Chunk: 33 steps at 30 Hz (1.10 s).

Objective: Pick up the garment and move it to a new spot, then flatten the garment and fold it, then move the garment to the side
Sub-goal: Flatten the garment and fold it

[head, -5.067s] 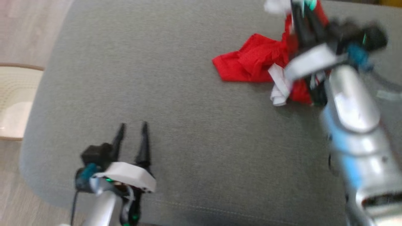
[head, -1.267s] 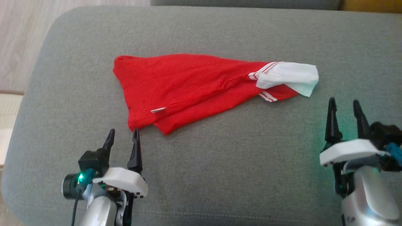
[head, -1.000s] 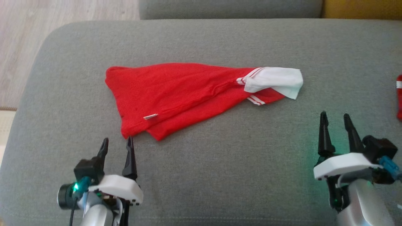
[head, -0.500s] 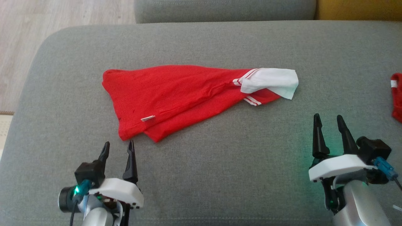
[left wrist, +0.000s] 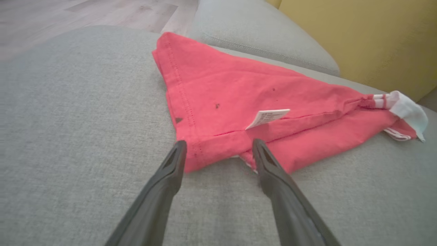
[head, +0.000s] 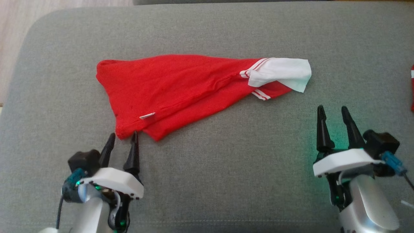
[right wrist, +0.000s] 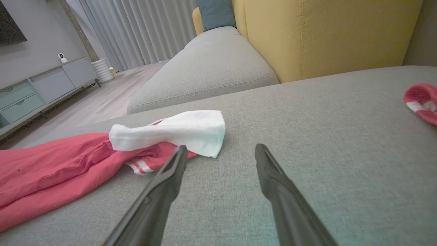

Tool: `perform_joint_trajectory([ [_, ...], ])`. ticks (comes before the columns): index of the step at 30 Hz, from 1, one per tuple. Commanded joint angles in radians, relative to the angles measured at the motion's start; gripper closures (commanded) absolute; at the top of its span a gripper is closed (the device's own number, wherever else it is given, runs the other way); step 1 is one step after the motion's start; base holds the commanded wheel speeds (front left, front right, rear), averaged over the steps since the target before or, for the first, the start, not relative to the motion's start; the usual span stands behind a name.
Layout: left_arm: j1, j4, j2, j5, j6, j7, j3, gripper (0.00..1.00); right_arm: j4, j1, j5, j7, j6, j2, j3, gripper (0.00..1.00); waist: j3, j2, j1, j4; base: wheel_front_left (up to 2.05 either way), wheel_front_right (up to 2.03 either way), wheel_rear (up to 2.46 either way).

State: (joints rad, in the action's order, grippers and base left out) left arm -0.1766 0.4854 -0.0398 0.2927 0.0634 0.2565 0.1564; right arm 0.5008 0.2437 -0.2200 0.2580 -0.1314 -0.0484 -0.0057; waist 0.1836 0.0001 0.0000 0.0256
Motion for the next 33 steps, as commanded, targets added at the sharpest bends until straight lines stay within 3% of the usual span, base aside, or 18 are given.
perform_joint_trajectory([
  [1, -0.04, -0.011, -0.01, 0.009, 0.011, 0.005, -0.046, 0.0, -0.033, 0.04, -0.008, 0.004, 0.001, -0.002, 0.029, 0.0, 0.008, -0.0001, 0.0, -0.005, 0.0, 0.0, 0.0],
  [14, -0.1, 0.118, -0.01, 0.074, 0.064, 0.005, -0.084, 0.0, -0.036, 0.048, -0.026, 0.004, 0.001, -0.002, 0.035, 0.0, 0.032, -0.0001, 0.0, -0.024, 0.0, 0.0, 0.0],
  [27, -0.124, 0.112, -0.04, 0.207, 0.067, 0.005, 0.041, 0.0, -0.038, 0.053, -0.026, 0.004, 0.001, -0.002, 0.039, 0.0, 0.038, -0.0001, 0.0, -0.021, 0.0, 0.0, 0.0],
  [33, -0.117, 0.083, -0.047, 0.252, 0.067, 0.005, 0.041, 0.0, -0.038, 0.053, -0.029, 0.004, 0.001, -0.002, 0.046, 0.0, 0.036, -0.0001, 0.0, -0.017, 0.0, 0.0, 0.0],
])
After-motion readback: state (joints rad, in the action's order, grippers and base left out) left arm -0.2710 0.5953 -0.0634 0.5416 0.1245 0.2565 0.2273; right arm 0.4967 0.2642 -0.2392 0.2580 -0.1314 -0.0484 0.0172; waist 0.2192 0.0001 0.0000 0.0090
